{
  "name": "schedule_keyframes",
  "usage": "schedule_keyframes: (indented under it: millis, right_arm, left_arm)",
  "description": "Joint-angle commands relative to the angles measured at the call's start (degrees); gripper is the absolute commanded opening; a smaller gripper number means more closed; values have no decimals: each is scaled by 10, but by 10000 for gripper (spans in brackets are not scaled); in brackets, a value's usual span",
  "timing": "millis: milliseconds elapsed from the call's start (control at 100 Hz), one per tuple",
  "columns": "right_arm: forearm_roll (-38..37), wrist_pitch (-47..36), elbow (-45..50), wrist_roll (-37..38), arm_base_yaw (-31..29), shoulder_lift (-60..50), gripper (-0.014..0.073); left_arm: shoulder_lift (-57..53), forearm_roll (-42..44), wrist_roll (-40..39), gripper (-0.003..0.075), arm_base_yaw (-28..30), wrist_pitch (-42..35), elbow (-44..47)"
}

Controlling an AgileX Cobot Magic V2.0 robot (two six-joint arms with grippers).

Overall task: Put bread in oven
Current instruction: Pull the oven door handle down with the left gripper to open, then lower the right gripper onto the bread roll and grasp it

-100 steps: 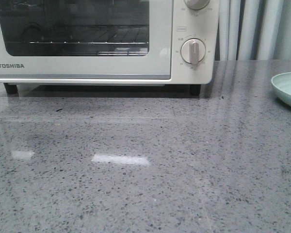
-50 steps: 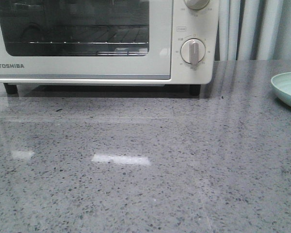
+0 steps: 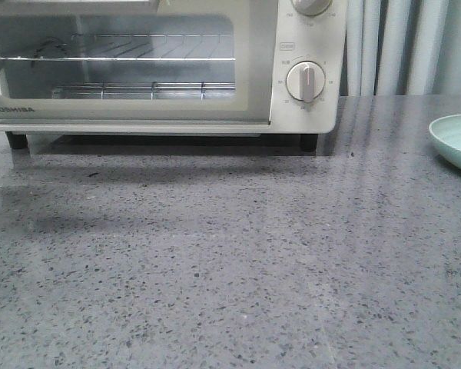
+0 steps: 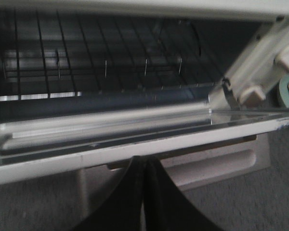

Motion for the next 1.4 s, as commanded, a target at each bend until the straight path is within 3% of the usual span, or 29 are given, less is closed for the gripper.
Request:
schedule_keyframes:
  millis: [0, 110, 180, 300, 400, 510, 900, 990, 1110, 1390]
  right_arm:
    - [-7, -6, -20, -7, 1, 6, -69]
    - [-17, 38, -20, -7, 1, 18, -25]
    - [-22, 62, -20, -7, 1, 29, 87]
    - [-26, 89, -20, -7, 1, 53, 366]
    - [-52, 81, -20, -7, 1, 78, 445]
    - [-102, 72, -20, -5, 1, 124, 444]
    - [-152, 5, -20, 0, -10, 309, 439]
    - [-152, 11, -20, 0, -17, 334, 323]
    - [-152, 18, -20, 0, -17, 342, -72]
    - [-152, 52, -27, 2, -17, 336, -69]
  left_arm:
    - [-61, -19, 0, -21, -12, 14, -3]
    - [-130, -19, 0, -21, -20, 35, -3]
    - [-174, -19, 0, -21, -22, 35, -3]
    - [-238, -7, 0, -21, -22, 35, -3]
    - [-281, 6, 0, -21, -22, 37, -3]
    - [-311, 17, 0, -21, -22, 38, -3]
    - [-330, 17, 0, -21, -22, 55, -3]
    - [-330, 17, 0, -21, -22, 55, -3]
    - [-330, 17, 0, -21, -22, 55, -3]
    - [-330, 17, 0, -21, -22, 55, -3]
